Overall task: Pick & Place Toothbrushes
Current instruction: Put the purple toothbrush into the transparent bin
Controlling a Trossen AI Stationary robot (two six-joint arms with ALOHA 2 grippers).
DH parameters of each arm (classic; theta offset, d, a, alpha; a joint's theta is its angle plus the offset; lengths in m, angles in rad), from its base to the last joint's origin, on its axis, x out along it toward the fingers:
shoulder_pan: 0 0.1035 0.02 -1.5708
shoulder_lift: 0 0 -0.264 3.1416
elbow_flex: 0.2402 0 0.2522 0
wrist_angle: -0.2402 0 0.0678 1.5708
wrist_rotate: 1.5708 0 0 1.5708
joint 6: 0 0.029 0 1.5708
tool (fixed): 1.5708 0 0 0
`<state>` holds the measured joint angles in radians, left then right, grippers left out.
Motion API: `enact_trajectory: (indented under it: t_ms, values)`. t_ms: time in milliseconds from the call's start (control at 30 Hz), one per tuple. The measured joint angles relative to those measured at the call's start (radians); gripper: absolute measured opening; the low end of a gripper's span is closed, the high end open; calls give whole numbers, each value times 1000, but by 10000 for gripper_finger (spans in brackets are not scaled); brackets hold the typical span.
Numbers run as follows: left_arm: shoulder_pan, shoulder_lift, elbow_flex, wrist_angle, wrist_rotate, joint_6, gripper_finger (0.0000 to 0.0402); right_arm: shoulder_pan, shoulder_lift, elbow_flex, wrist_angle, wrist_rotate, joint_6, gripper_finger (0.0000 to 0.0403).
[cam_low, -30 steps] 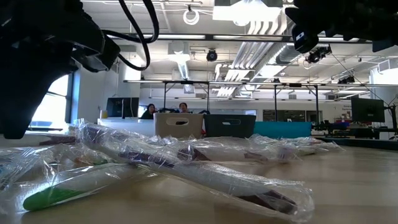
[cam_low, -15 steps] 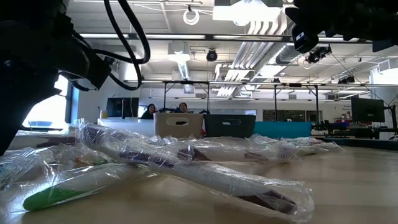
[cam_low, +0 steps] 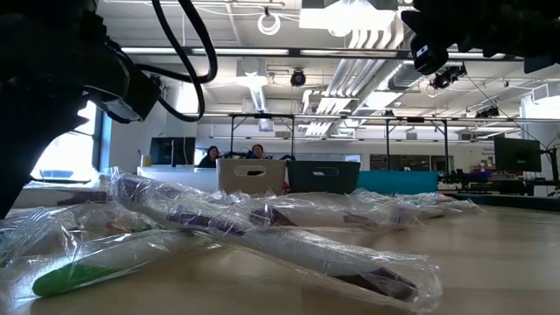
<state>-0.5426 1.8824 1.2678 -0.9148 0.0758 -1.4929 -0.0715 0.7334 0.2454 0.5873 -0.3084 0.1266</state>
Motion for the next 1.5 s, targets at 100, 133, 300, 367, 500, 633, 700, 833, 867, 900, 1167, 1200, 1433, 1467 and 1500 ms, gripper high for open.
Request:
enact_trajectory:
  t_ms: [100, 133, 300, 367, 500, 633, 700, 833, 867, 900, 1167, 1200, 1433, 1467, 1500]
  values:
    - [0, 0, 1, -5, -9, 15, 39, 0, 0, 0, 0, 0, 0, 93]
    - [0, 0, 1, -5, -12, 23, 30, 0, 0, 0, 0, 0, 0, 93]
    - [0, -3, 3, -7, -16, 31, 18, 0, 0, 0, 0, 0, 0, 93]
    - [0, -5, 10, -14, -25, 39, 26, 0, 0, 0, 0, 0, 0, 93]
    - [1, -6, 51, -38, -45, 53, 43, 0, 0, 0, 0, 0, 0, 93]
    - [0, -8, 105, -101, -53, 60, 31, 0, 0, 0, -1, 0, 0, 93]
    - [-1, -8, 116, -111, -53, 60, 24, 0, 0, 0, -1, 0, 0, 93]
    - [-1, -9, 118, -109, -53, 60, 27, 0, 0, 0, -1, 0, 0, 93]
    - [-1, -7, 115, -104, -53, 60, 32, 0, 0, 0, -1, 0, 0, 93]
    - [0, -5, 112, -103, -53, 60, 38, 0, 0, 0, -1, 0, 0, 93]
    - [-1, -4, 90, -107, -68, 55, 65, 0, 0, 0, -2, 2, 0, 93]
    - [-1, -4, 90, -105, -68, 55, 65, 0, 0, 0, -2, 5, 0, 93]
    - [-1, -4, 90, -105, -75, 53, 51, 0, 0, 0, -8, 48, 0, 93]
    - [0, -4, 90, -105, -75, 53, 44, 0, 0, 0, -8, 48, 0, 93]
    - [-1, -4, 90, -105, -75, 54, 37, 0, 0, 0, -8, 48, 0, 93]
